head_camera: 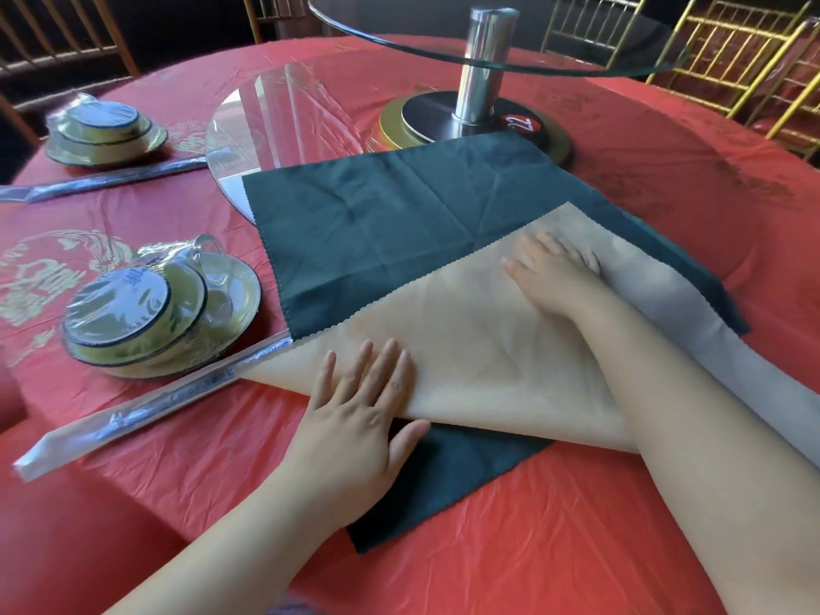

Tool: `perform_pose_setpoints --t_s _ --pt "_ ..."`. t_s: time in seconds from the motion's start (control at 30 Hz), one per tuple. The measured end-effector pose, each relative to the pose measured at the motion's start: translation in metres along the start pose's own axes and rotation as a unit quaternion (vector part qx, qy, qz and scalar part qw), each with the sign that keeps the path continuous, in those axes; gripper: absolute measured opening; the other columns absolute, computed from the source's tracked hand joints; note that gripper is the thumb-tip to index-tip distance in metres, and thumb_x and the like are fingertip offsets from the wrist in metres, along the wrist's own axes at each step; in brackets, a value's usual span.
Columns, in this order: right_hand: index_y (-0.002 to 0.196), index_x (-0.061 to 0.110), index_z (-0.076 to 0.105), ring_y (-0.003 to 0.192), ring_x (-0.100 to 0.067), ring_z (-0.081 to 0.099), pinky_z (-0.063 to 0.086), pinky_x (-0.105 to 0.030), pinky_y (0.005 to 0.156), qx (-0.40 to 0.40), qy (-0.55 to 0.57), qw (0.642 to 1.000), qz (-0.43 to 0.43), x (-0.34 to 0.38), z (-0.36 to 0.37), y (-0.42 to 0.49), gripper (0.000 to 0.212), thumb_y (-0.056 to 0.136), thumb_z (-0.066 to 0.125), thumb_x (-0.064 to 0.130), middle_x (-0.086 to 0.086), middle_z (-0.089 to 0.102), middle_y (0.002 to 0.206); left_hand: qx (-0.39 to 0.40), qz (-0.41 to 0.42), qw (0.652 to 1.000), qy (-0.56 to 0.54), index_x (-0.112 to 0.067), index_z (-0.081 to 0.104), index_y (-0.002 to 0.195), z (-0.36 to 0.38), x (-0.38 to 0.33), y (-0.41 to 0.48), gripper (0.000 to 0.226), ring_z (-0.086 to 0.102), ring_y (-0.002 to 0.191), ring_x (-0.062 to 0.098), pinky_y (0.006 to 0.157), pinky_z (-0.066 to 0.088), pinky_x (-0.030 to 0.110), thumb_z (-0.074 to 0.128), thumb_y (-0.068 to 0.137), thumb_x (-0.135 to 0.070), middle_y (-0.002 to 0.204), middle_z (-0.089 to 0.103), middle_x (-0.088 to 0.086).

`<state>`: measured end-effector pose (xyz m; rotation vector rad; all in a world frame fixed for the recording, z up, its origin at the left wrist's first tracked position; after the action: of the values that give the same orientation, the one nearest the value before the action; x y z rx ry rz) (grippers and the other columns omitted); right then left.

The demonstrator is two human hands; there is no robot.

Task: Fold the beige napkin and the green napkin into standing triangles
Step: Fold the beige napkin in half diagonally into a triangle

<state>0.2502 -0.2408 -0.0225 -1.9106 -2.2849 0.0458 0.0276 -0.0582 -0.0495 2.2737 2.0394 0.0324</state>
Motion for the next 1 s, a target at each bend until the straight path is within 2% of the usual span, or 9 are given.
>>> perform_pose_setpoints --t_s 0.1,0.3,0.4,0.53,0.57,0.63,0.73,0.83,1.0 --pt "0.148 0.030 0.005 0.145 -0.018 -0.004 -0.001 -0.045 0.116 0.014 0.005 1.000 0.026 -0.003 0.003 0.002 0.062 0.094 0.015 0.057 0.004 -0.003 0.158 -0.003 -0.005 1.000 0.000 -0.017 0.032 0.144 0.000 0.004 -0.009 0.067 0.028 0.137 0.028 0.106 0.014 0.045 0.011 0.095 -0.058 0.148 0.034 0.005" --pt "0.148 0.030 0.004 0.145 -0.017 -0.003 -0.002 -0.045 0.115 0.008 0.000 1.000 0.025 -0.003 0.005 0.000 0.062 0.094 0.013 0.057 0.003 -0.003 0.158 0.040 -0.021 0.999 -0.006 -0.025 0.033 0.143 0.002 0.018 -0.024 0.066 0.036 0.133 0.033 0.103 0.019 0.045 0.013 0.092 -0.063 0.146 0.038 0.006" --pt "0.148 0.028 0.006 0.145 -0.019 -0.002 -0.005 -0.048 0.115 -0.024 -0.003 1.000 0.017 0.008 -0.006 -0.012 0.060 0.095 0.017 0.054 0.001 -0.002 0.159 0.075 -0.034 0.997 -0.007 -0.029 0.037 0.141 0.001 0.024 -0.025 0.067 0.044 0.128 0.033 0.108 0.030 0.048 0.009 0.091 -0.065 0.142 0.045 0.004" --pt "0.148 0.031 0.003 0.145 -0.020 -0.007 -0.013 -0.046 0.112 -0.050 0.009 0.994 -0.099 0.069 -0.016 -0.076 0.062 0.095 0.031 0.047 0.000 -0.010 0.158 0.079 -0.027 0.995 -0.060 -0.047 -0.011 0.141 -0.003 0.023 -0.021 0.088 -0.006 0.144 0.024 0.113 -0.003 0.044 -0.029 0.061 -0.076 0.156 -0.008 -0.009" --pt "0.148 0.033 0.001 0.144 -0.018 -0.010 -0.015 -0.044 0.111 -0.036 0.002 0.990 -0.140 0.088 -0.008 -0.100 0.064 0.094 0.031 0.049 0.002 -0.014 0.157 0.083 -0.033 0.993 -0.072 -0.048 -0.016 0.140 -0.002 0.024 -0.021 0.091 -0.012 0.144 0.021 0.114 -0.006 0.043 -0.033 0.054 -0.076 0.155 -0.013 -0.011" --pt "0.147 0.036 -0.006 0.143 -0.014 -0.016 -0.018 -0.040 0.110 -0.004 0.001 0.980 -0.199 0.116 0.016 -0.143 0.067 0.088 0.017 0.061 0.005 -0.019 0.156 0.081 -0.035 0.994 -0.068 -0.048 -0.019 0.138 -0.003 0.026 -0.018 0.093 -0.014 0.143 0.020 0.113 -0.008 0.042 -0.034 0.051 -0.076 0.155 -0.014 -0.011" --pt "0.145 0.037 -0.014 0.143 -0.013 -0.015 -0.015 -0.038 0.112 0.009 -0.001 0.979 -0.202 0.121 0.042 -0.162 0.074 0.076 -0.005 0.063 0.005 -0.020 0.155 0.075 -0.030 0.995 -0.058 -0.047 -0.024 0.137 -0.003 0.028 -0.017 0.088 -0.018 0.142 0.017 0.111 -0.014 0.041 -0.031 0.054 -0.076 0.154 -0.018 -0.011" --pt "0.145 0.033 -0.015 0.143 -0.013 -0.015 -0.012 -0.037 0.113 0.033 0.026 0.987 -0.155 0.107 0.054 -0.153 0.060 0.096 0.015 0.052 0.003 -0.020 0.156 0.072 -0.013 0.996 -0.057 -0.044 -0.021 0.139 -0.004 0.029 -0.017 0.085 -0.024 0.138 0.013 0.108 -0.021 0.039 -0.022 0.060 -0.075 0.152 -0.021 -0.012" --pt "0.147 0.029 -0.013 0.143 -0.013 -0.015 -0.010 -0.037 0.114 0.032 0.033 0.990 -0.137 0.105 0.057 -0.150 0.060 0.098 0.017 0.048 0.001 -0.020 0.156 0.030 -0.028 0.997 -0.063 -0.037 -0.021 0.138 -0.009 0.051 -0.018 0.088 -0.025 0.137 0.012 0.109 -0.021 0.034 -0.026 0.060 -0.078 0.150 -0.021 -0.012"
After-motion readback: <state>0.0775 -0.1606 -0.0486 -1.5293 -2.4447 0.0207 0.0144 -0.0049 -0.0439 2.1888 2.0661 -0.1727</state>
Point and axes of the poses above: each hand's wrist, its own y-axis towards the middle knuckle, its own z-axis out of the palm, x = y × z, the point moved 7 cm from there along y, towards the middle knuckle
